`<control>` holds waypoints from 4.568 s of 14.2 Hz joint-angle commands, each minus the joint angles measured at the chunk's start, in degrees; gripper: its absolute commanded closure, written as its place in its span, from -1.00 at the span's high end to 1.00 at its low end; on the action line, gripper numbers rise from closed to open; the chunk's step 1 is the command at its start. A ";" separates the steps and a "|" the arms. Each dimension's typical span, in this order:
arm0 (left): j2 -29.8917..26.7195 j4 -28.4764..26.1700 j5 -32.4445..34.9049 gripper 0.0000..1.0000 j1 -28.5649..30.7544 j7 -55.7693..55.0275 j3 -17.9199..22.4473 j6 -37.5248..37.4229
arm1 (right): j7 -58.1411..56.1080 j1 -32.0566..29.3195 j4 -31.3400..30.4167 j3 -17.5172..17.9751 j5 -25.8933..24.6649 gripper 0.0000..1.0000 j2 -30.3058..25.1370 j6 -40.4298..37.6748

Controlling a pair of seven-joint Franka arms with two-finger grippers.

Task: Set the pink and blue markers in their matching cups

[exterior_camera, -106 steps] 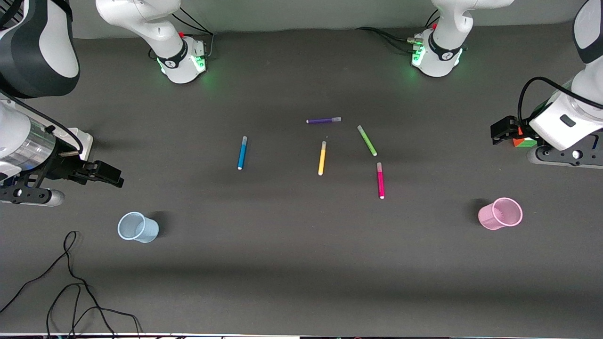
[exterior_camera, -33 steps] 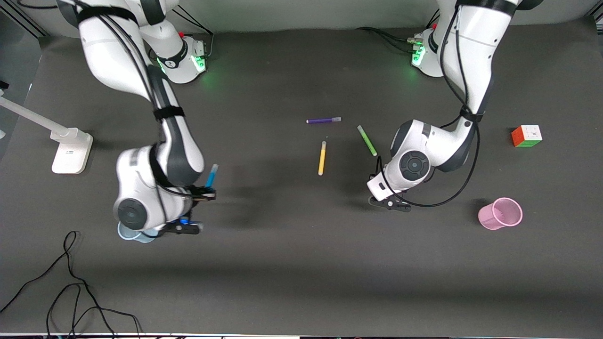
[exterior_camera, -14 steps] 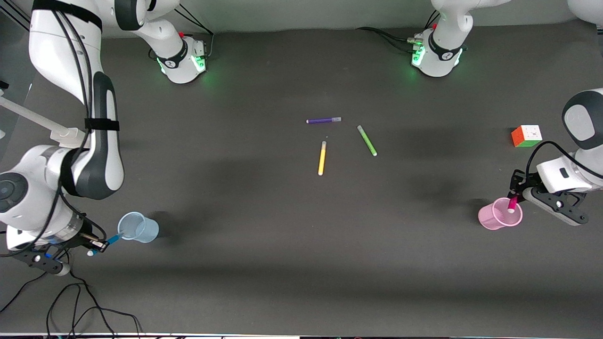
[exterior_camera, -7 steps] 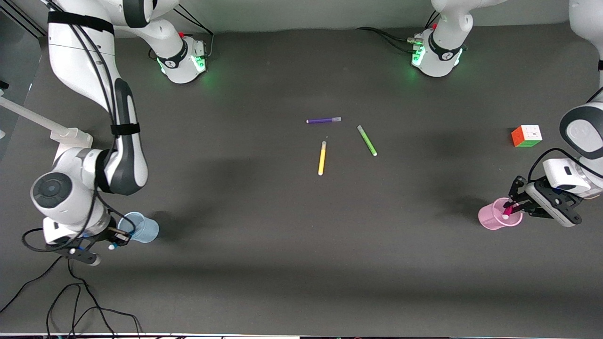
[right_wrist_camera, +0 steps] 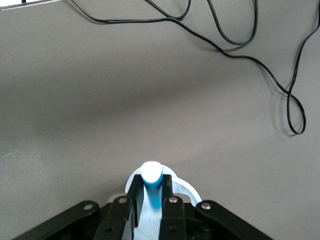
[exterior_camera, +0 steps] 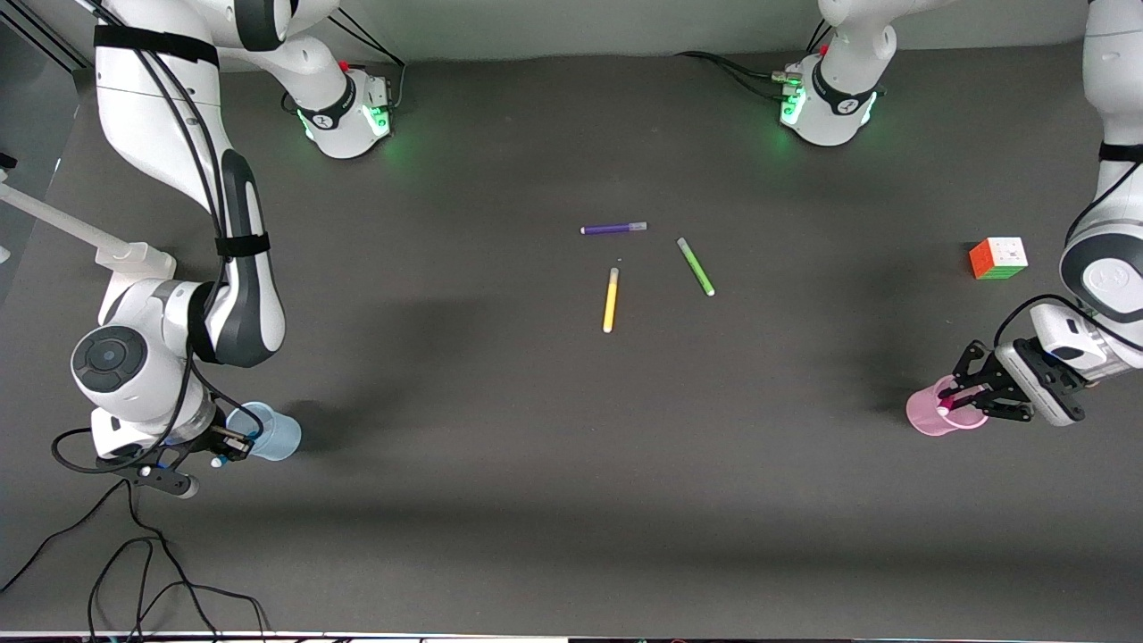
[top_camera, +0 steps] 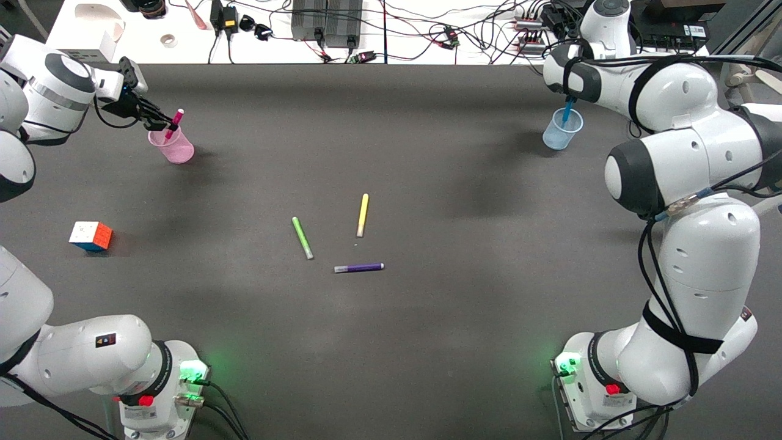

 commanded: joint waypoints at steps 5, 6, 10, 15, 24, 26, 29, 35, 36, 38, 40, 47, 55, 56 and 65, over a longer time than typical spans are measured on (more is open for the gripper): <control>1.08 1.31 -4.34 -1.00 0.49 7.23 -0.82 0.38 | 1.37 0.68 -2.19 -0.32 -1.43 1.00 -2.49 0.61; 1.25 1.40 -4.61 -1.00 0.67 8.47 -0.82 0.38 | 1.37 0.59 -1.84 -0.32 -1.17 1.00 -2.92 0.52; 1.95 2.54 -4.44 -0.86 0.85 9.09 -0.82 -0.76 | 0.93 -0.47 3.94 -0.50 -0.46 1.00 -4.07 -10.43; 2.13 3.86 -3.56 0.16 0.67 9.27 -0.82 -2.61 | -2.93 -0.47 9.32 -0.50 0.41 1.00 -9.41 -25.47; -2.16 5.97 0.20 0.52 -0.91 2.28 -0.73 -2.96 | -9.79 0.85 9.41 0.46 2.79 1.00 -23.84 -41.84; -5.67 5.97 6.16 0.99 -2.49 -9.56 -0.82 -5.14 | -9.70 0.85 9.15 1.52 2.70 1.00 -26.38 -43.41; -11.21 6.23 15.13 0.99 -5.38 -30.56 -0.91 -11.38 | -9.79 0.76 9.24 1.44 2.61 1.00 -27.63 -44.57; -16.24 15.34 27.80 0.99 -12.41 -72.66 -1.08 -31.57 | -9.27 0.68 9.33 1.35 -0.46 1.00 -27.71 -43.95; -16.23 17.20 29.56 0.99 -14.25 -78.65 -1.08 -34.31 | -9.18 0.68 9.24 1.35 -0.38 1.00 -27.89 -43.95; -16.23 18.79 35.34 0.99 -18.82 -87.11 -1.17 -36.44 | -9.09 0.85 8.80 1.61 -0.38 1.00 -28.67 -44.48; -16.23 20.29 37.13 0.99 -21.73 -96.50 -1.17 -38.46 | -9.09 1.64 6.36 1.61 -0.38 1.00 -31.56 -44.57; -14.92 25.92 42.75 0.99 -25.96 -107.28 -1.79 -47.34 | -9.00 -13.35 -3.15 17.83 -1.17 1.00 -40.37 -44.57; -15.70 25.22 43.63 0.99 -25.87 -107.10 -1.79 -49.89 | -8.04 -20.07 -2.89 27.19 -4.59 1.00 -38.00 -42.28; -17.45 23.65 44.85 0.99 -25.35 -106.92 -2.40 -49.63 | -8.03 -19.98 -2.72 27.27 -5.73 1.00 -37.65 -42.20; -29.24 8.96 40.30 0.99 -16.82 -105.08 -5.30 -36.63 | -7.86 -19.89 -1.49 27.54 -5.74 1.00 -34.66 -41.14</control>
